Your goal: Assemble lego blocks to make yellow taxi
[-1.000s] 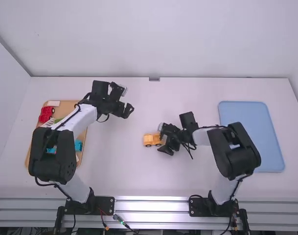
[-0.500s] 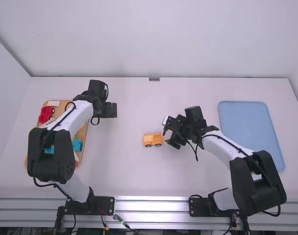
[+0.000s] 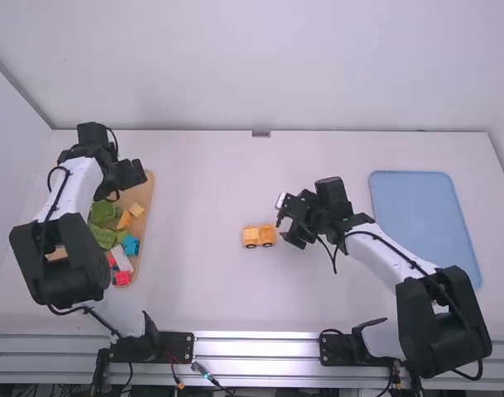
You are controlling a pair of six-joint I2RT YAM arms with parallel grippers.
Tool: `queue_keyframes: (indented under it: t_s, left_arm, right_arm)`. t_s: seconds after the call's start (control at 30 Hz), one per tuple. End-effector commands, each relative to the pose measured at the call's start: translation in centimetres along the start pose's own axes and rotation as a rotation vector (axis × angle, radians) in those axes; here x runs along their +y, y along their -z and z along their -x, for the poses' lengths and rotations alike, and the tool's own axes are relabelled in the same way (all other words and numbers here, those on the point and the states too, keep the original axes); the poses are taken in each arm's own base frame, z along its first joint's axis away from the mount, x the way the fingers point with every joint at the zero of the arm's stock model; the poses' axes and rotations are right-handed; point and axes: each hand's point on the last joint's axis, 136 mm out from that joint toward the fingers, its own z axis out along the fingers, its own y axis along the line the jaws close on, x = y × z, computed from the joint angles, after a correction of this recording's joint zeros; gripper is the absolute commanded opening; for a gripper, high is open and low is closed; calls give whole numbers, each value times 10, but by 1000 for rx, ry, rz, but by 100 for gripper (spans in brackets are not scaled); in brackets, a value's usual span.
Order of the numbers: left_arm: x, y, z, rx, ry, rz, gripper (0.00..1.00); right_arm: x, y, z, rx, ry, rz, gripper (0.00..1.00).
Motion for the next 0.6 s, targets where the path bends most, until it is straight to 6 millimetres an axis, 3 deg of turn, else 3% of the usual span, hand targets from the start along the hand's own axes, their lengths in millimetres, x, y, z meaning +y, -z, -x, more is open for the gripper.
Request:
queue_keyframes:
  t_s: [0.0, 0.2, 0.57]
  left_arm:
    - [-7, -4, 4, 11, 9, -3, 99]
    - [-43, 0, 1, 36, -11, -193, 99]
    - [-33, -5, 3, 42, 288, -160, 100]
  right_arm:
    - [1, 4, 5, -17, 3, -2, 99]
    - [4, 4, 2, -5, -4, 10, 99]
    - [4, 4, 2, -5, -3, 9, 99]
